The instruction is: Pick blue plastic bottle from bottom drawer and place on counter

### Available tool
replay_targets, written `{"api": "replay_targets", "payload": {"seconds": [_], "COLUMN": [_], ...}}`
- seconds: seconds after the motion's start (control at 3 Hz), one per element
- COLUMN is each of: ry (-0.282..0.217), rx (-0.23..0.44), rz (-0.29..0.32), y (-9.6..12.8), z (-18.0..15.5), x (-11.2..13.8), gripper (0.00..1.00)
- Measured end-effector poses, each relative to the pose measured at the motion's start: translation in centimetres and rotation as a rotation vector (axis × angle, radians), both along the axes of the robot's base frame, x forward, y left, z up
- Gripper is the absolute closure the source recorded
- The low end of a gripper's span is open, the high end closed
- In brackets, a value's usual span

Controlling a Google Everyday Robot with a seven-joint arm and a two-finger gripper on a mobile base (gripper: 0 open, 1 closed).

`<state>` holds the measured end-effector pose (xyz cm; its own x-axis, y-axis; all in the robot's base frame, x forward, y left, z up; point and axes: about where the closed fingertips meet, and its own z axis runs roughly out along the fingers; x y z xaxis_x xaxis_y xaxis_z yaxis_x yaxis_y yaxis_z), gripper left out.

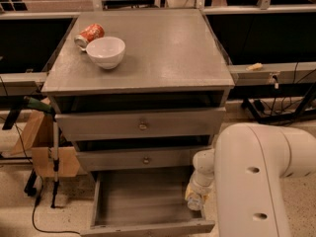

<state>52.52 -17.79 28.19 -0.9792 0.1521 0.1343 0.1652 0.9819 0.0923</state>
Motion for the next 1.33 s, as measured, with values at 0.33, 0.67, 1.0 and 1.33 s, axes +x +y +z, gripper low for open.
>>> {"api": "replay_targets", "payload": {"seconds": [0.33, 0.67, 1.0, 1.33], "ry": [0.058, 0.117, 0.135, 0.087], "rx": [-0.048, -0.09, -0.133, -0.176], "rz": [0.024, 0.034, 0.002, -0.051], "y": [-2.7, -5.7, -8.1, -9.8], "z": [2.6, 4.5, 6.9, 10.4], "x": [-1.2, -2.2, -2.6, -0.8], "gripper": [1.0, 1.0, 1.0, 1.0]}}
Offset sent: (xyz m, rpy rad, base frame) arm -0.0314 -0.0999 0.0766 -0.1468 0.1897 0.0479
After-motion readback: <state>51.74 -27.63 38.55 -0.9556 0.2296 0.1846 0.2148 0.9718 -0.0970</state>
